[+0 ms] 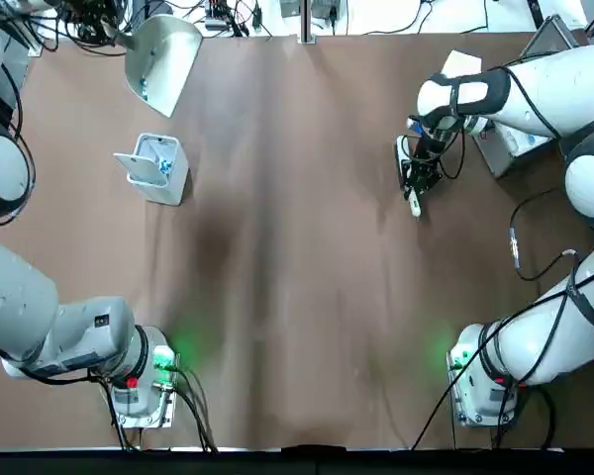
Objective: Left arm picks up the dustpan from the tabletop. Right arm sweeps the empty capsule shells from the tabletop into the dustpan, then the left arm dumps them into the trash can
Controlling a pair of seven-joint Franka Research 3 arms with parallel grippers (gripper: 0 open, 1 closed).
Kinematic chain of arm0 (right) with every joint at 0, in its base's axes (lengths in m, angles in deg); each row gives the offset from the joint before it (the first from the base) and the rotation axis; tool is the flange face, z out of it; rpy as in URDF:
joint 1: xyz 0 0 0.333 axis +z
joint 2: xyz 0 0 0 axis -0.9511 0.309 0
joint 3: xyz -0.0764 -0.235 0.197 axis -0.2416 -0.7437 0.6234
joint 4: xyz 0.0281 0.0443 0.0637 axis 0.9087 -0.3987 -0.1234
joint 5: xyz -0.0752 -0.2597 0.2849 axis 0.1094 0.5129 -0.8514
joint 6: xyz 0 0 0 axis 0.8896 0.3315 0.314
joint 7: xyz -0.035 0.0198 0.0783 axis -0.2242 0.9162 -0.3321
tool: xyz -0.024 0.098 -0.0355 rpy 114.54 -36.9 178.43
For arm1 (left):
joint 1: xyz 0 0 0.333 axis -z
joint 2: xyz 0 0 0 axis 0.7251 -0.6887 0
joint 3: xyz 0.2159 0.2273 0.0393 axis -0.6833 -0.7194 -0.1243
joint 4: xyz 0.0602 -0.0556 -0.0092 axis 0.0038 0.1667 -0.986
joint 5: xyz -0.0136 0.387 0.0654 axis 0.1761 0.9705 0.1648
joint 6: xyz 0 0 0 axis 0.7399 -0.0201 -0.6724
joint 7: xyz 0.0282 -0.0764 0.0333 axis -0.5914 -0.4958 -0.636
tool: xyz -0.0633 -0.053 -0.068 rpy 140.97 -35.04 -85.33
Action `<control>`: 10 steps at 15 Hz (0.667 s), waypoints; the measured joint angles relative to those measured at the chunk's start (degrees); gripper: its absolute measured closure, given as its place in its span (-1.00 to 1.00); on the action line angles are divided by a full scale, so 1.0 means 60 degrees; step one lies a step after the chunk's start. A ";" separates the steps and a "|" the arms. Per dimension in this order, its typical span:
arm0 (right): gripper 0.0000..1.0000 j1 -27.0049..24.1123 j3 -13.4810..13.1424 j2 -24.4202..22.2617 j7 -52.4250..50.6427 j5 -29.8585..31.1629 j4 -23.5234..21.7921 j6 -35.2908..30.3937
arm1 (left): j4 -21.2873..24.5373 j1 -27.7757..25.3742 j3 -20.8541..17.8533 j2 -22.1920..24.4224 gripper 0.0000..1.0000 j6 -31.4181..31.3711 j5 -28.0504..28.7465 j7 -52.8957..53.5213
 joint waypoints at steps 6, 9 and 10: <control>0.46 0.0363 -0.0001 0.0331 0.0495 -0.0096 0.0005 0.0253 | 0.0641 -0.0033 -0.0972 0.0048 0.34 -0.0239 -0.1980 0.0509; 0.46 0.0455 0.0000 0.0413 0.0478 -0.0094 0.0068 0.0249 | 0.0733 -0.0103 -0.1268 0.0049 0.34 -0.0044 -0.2588 0.0859; 0.46 0.0473 -0.0001 0.0433 0.0465 -0.0092 0.0091 0.0242 | 0.0776 -0.0177 -0.1307 0.0048 0.34 -0.0004 -0.2751 0.0986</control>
